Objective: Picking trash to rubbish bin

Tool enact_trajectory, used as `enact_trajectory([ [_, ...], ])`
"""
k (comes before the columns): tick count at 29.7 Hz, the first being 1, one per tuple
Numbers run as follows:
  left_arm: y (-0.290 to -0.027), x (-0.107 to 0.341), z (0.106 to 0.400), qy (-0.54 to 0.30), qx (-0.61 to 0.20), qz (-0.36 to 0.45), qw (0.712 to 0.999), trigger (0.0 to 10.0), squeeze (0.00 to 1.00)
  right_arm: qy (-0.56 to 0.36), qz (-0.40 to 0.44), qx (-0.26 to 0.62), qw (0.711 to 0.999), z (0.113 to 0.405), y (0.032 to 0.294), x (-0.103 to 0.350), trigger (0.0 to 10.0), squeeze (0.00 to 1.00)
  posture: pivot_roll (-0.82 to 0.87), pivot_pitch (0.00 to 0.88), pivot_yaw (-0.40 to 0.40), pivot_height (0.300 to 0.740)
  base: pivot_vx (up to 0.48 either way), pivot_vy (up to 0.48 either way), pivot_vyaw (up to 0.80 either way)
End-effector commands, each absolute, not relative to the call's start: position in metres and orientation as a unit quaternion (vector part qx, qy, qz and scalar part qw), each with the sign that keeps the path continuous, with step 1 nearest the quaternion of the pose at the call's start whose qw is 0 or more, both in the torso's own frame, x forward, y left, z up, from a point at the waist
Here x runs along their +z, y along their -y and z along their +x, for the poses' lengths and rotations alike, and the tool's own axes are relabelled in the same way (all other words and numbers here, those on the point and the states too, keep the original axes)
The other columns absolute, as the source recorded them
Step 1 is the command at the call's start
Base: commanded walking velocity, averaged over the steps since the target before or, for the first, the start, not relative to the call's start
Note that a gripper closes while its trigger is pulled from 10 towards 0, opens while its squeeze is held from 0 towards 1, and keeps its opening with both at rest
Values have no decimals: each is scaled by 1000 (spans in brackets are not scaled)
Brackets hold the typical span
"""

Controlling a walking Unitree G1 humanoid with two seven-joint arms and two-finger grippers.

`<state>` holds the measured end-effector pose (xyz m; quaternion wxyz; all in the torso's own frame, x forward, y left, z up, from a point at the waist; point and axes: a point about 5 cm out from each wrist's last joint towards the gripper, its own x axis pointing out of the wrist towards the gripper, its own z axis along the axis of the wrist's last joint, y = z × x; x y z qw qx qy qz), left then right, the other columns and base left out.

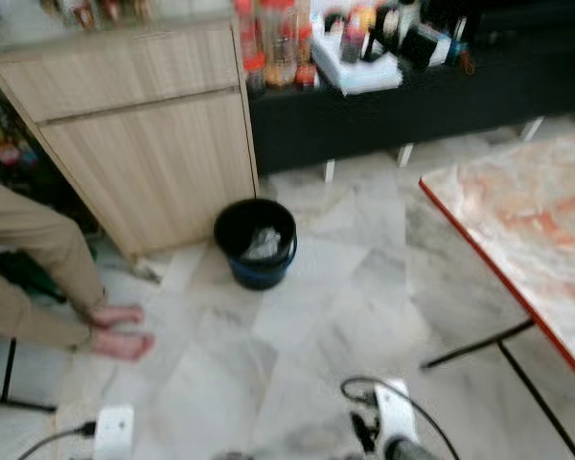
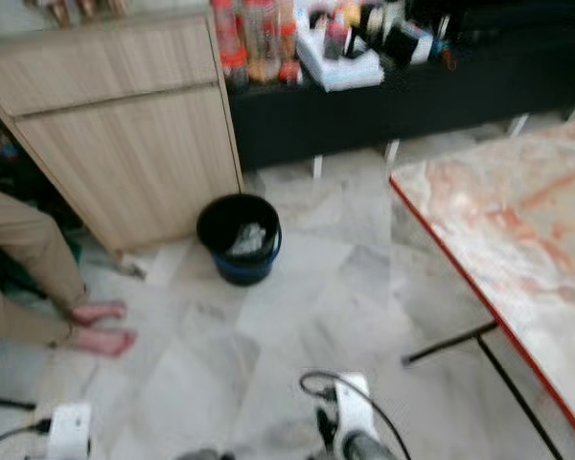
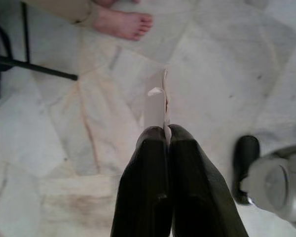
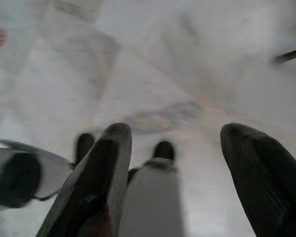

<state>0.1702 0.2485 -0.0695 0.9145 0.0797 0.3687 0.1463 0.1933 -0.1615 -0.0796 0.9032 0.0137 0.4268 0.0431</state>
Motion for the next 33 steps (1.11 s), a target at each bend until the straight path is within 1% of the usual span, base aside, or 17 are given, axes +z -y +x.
enact_trajectory([
  [1, -256, -71, 162, -379, 158, 82, 908, 10000, 0, -431, 14, 58, 901, 193, 150, -81, 10000, 0, 130, 202, 4, 740, 341, 0, 0],
  [10, -256, -71, 164, -380, 149, 86, 909, 10000, 0, -428, 3, 71, 901, 193, 149, -80, 10000, 0, 122, 187, 9, 740, 338, 0, 713],
  [28, -256, -70, 165, -380, 150, 86, 909, 10000, 0, -428, 12, 68, 901, 193, 148, -80, 10000, 0, 129, 157, 7, 740, 337, 0, 0],
  [33, -256, -70, 165, -380, 150, 86, 909, 10000, 0, -427, 12, 67, 902, 194, 148, -80, 10000, 0, 131, 163, 6, 740, 337, 0, 0],
])
